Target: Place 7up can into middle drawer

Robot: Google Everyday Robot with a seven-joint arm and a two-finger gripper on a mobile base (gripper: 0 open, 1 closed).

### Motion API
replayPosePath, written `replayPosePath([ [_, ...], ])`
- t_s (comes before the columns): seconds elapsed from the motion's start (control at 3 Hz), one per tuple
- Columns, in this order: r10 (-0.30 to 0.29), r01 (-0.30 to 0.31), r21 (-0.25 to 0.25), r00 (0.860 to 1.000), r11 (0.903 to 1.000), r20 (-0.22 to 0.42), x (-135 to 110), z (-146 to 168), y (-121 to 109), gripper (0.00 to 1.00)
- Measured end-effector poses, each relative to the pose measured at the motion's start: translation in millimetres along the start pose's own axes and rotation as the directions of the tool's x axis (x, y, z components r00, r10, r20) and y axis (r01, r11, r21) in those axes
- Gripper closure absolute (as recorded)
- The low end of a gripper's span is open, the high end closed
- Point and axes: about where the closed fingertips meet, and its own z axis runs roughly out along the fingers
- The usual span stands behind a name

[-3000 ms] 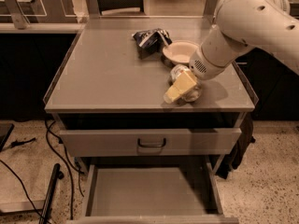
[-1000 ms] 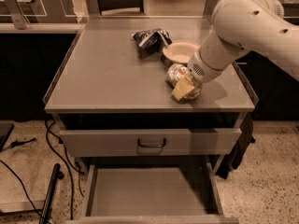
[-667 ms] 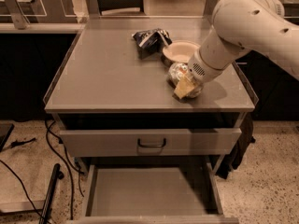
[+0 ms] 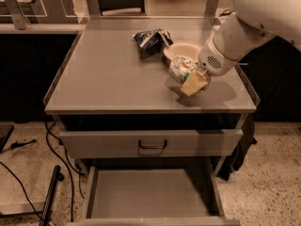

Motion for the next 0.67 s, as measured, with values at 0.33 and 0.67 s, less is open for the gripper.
replayPosePath([
  [0.33, -0.141, 0.141, -0.113, 0.99, 0.9836, 0.004, -0.6, -18.2, 14.2, 1.0],
  [0.67, -0.191, 0.182, -0.17, 0.981, 0.9684, -0.035, 12.2, -22.5, 27.0, 1.0],
])
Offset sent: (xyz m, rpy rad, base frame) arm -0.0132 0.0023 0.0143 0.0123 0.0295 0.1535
